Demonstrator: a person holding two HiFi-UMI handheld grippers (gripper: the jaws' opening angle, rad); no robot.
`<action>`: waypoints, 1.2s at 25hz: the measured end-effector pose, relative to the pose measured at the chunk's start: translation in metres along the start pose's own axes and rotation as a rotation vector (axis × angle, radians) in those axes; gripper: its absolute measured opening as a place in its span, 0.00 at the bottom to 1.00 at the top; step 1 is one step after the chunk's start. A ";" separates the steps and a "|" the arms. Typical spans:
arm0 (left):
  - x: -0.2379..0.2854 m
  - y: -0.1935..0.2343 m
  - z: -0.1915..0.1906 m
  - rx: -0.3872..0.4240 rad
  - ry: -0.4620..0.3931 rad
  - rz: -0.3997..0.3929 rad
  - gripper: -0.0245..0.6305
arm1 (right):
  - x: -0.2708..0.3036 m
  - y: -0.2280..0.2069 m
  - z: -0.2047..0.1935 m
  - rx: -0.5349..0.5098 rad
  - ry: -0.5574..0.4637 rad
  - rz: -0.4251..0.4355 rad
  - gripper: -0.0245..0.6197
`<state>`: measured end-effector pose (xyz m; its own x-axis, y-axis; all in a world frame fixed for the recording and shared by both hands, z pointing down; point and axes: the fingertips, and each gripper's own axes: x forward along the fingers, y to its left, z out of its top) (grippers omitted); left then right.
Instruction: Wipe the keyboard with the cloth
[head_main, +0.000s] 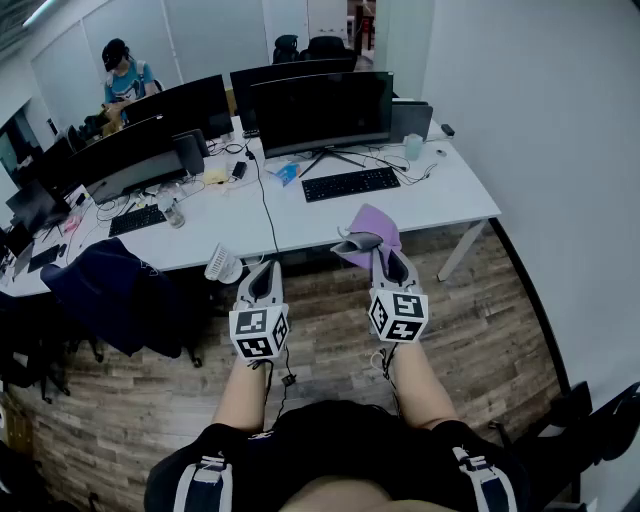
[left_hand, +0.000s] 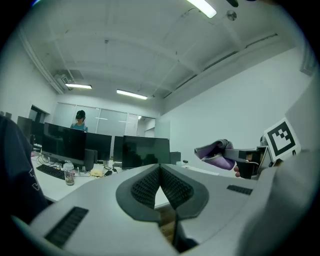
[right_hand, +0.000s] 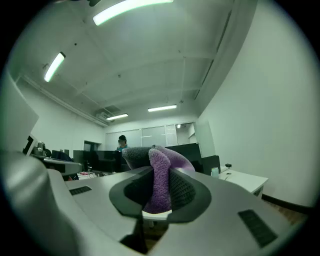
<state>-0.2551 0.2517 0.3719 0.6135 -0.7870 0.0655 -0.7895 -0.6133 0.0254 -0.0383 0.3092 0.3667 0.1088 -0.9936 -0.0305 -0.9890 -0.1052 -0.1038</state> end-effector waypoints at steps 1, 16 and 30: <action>0.000 0.002 0.001 -0.001 -0.003 0.001 0.05 | 0.002 0.002 0.000 0.000 -0.002 0.000 0.17; -0.017 0.036 -0.004 0.010 0.008 -0.020 0.05 | -0.004 0.040 -0.003 0.005 -0.021 -0.019 0.18; -0.032 0.092 -0.029 -0.030 0.038 -0.021 0.05 | 0.008 0.098 -0.022 -0.005 -0.005 -0.018 0.18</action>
<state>-0.3480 0.2219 0.4008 0.6289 -0.7706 0.1027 -0.7772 -0.6267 0.0569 -0.1361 0.2905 0.3782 0.1271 -0.9913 -0.0338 -0.9874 -0.1232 -0.0993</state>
